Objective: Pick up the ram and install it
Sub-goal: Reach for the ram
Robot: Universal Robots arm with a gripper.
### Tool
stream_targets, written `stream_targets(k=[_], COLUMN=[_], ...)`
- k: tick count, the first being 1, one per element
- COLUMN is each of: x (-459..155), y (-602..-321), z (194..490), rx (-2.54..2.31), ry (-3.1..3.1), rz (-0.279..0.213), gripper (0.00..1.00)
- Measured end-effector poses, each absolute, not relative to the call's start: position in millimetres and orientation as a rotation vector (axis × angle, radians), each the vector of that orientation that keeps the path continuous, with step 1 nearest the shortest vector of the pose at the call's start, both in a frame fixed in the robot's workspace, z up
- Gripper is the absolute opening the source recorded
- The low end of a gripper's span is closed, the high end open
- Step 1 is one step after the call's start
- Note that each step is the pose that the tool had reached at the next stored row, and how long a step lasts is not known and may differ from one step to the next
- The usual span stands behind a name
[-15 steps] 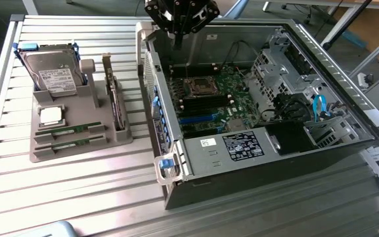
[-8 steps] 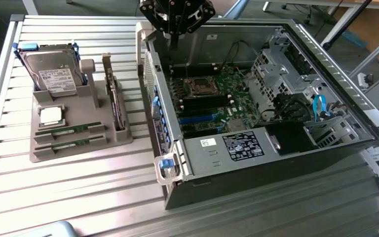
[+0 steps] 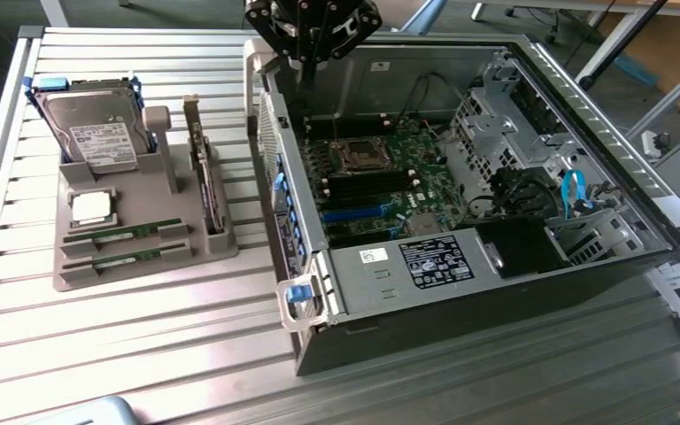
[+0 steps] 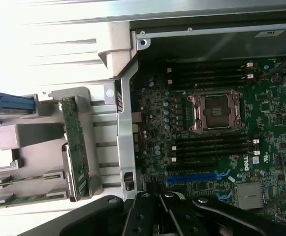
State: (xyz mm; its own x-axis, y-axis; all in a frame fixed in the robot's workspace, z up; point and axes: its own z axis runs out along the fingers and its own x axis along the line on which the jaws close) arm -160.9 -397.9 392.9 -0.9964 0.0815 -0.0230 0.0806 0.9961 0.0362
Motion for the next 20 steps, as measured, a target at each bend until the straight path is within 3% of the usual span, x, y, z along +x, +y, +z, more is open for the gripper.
stream_targets(k=[20], x=[-171.3], y=[-397.8], z=[393.0], rx=[0.127], ry=[3.114], rz=[0.055], gripper=[0.10])
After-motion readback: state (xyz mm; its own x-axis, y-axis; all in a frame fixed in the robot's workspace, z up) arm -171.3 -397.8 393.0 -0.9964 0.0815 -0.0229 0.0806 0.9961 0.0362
